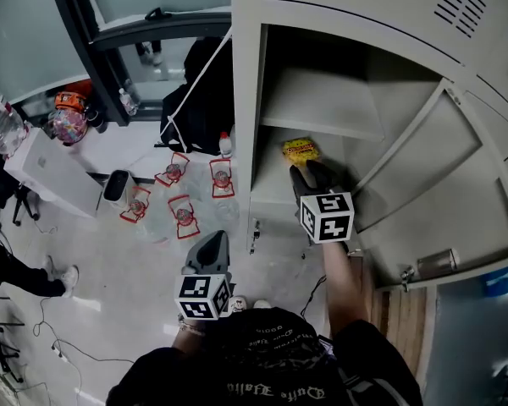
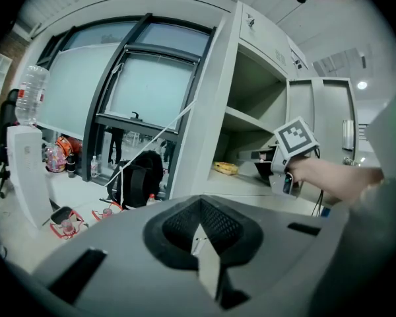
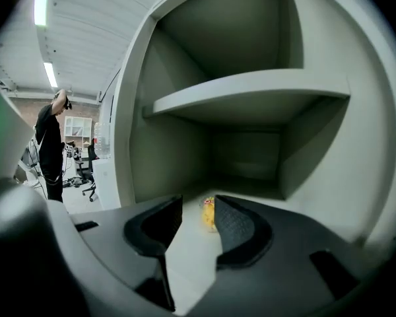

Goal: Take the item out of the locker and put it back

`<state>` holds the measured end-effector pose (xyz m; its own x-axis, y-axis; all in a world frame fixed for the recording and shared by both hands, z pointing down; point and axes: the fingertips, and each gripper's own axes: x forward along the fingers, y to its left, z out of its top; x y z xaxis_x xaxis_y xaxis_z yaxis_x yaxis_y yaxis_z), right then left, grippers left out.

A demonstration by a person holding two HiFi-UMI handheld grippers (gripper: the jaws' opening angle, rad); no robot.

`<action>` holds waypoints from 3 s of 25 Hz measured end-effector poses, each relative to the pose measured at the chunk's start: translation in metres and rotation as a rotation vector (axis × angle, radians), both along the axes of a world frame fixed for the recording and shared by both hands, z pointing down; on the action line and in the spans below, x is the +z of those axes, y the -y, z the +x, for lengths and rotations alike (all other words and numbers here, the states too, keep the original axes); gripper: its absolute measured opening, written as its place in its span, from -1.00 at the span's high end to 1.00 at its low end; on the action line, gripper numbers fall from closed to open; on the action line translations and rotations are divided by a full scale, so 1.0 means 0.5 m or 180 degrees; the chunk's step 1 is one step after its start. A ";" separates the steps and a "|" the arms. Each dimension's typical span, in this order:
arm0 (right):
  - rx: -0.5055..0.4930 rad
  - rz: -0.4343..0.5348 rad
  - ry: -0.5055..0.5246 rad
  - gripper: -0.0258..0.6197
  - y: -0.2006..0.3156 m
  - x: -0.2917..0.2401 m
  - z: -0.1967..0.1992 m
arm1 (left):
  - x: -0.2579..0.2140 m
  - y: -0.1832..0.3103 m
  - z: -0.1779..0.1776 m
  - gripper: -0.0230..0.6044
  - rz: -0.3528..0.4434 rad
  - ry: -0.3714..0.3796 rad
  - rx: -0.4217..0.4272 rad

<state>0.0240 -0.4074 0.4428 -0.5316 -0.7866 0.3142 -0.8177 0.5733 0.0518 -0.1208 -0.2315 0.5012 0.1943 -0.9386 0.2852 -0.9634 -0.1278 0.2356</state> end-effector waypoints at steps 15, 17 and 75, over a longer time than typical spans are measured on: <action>0.0091 0.0319 0.0223 0.44 -0.154 -0.040 0.052 | -0.010 0.006 0.069 0.91 0.0106 0.0100 0.0371; 0.0122 0.0316 0.0182 0.44 -0.174 -0.027 0.057 | -0.008 0.007 0.076 0.92 0.0107 0.0104 0.0416; 0.0505 0.0611 0.0189 0.91 -0.312 0.023 0.124 | -0.007 0.008 0.181 0.91 0.0255 0.0148 0.0765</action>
<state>0.0861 -0.2516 0.4543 -0.4100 -0.9038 0.1230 -0.9014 0.4220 0.0965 -0.0301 -0.2355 0.4976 0.4029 -0.8870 0.2256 -0.9127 -0.3709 0.1716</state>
